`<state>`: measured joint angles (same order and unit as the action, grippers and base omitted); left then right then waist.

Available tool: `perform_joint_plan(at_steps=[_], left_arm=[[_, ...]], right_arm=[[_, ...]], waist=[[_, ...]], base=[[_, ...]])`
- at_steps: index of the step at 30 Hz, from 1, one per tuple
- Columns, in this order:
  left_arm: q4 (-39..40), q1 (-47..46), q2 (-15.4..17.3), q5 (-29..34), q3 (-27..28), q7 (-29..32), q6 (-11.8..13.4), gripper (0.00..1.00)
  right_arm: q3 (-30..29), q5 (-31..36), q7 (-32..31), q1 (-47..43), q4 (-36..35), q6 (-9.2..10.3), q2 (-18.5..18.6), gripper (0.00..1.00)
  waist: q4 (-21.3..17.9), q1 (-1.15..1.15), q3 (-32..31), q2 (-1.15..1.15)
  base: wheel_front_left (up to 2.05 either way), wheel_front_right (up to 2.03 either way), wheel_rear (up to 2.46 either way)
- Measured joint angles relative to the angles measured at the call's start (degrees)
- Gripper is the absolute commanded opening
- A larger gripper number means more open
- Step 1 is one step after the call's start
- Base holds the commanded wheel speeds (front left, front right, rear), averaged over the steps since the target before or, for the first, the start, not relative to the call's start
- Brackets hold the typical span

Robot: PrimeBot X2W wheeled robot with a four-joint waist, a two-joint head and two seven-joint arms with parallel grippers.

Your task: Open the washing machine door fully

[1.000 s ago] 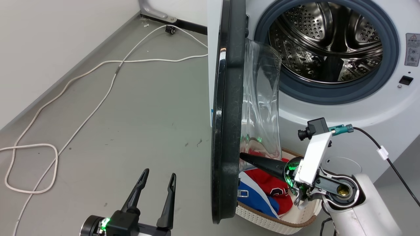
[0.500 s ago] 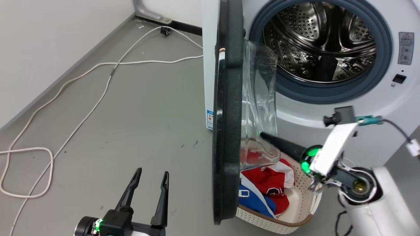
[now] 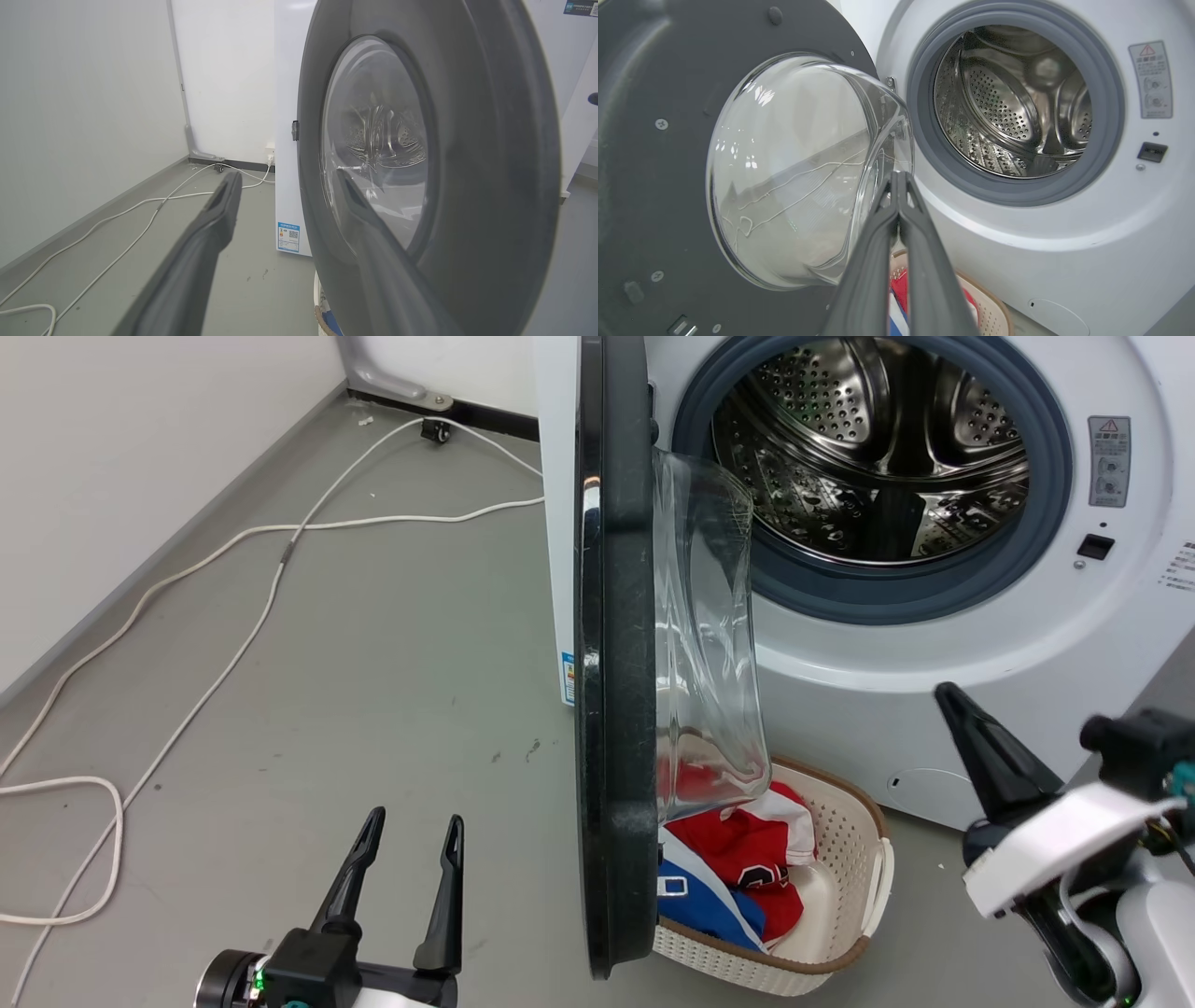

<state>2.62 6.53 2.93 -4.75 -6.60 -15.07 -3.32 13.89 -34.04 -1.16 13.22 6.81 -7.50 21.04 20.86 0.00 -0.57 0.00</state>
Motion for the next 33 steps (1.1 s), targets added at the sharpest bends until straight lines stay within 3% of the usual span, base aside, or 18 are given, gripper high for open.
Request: perform_joint_plan(at_steps=[3, 11, 12, 13, 22, 33], left_arm=[[-0.1, 0.0, 0.0, -0.1, 0.1, 0.0, -0.1, 1.00], [-0.3, 0.2, 0.0, -0.1, 0.1, 0.0, -0.4, 1.00], [-0.3, 0.2, 0.0, -0.1, 0.2, 0.0, -0.5, 1.00], [-0.3, 0.2, 0.0, -0.1, 0.1, 0.0, -0.5, 1.00], [-1.1, 0.0, 0.0, -0.1, -0.6, 0.0, -1.2, 1.00], [-1.5, 0.0, 0.0, -0.1, -1.0, 0.0, -1.2, 1.00]], right_arm=[[-2.2, 7.1, 6.3, -2.3, 2.0, 0.00, -1.1, 0.00], [-13.3, 18.4, 15.2, -9.5, 2.5, 0.00, -10.9, 0.00], [-14.6, 19.3, 15.5, -10.3, 2.2, 0.00, -12.2, 0.55], [-15.3, 20.7, 15.7, -11.1, 1.7, -0.01, -13.2, 1.00], [-18.0, 25.8, 16.2, -15.2, -2.5, -0.01, -17.5, 1.00], [-17.6, 26.4, 16.2, -16.1, -1.6, 0.00, -18.0, 1.00]], waist=[[-0.5, 0.00, -0.1, 0.00], [-1.5, 0.00, -0.1, 0.00], [-1.6, 0.00, -0.1, 0.00], [-1.7, 0.00, -0.1, 0.00], [-1.9, 0.00, 0.6, 0.00], [-2.0, 0.00, 0.9, 0.00]], base=[[0.00, 0.00, 0.00], [0.00, 0.00, 0.00], [0.00, 0.00, 0.00], [0.00, 0.00, 0.00], [0.00, 0.00, 0.00], [0.00, 0.00, 0.00]])
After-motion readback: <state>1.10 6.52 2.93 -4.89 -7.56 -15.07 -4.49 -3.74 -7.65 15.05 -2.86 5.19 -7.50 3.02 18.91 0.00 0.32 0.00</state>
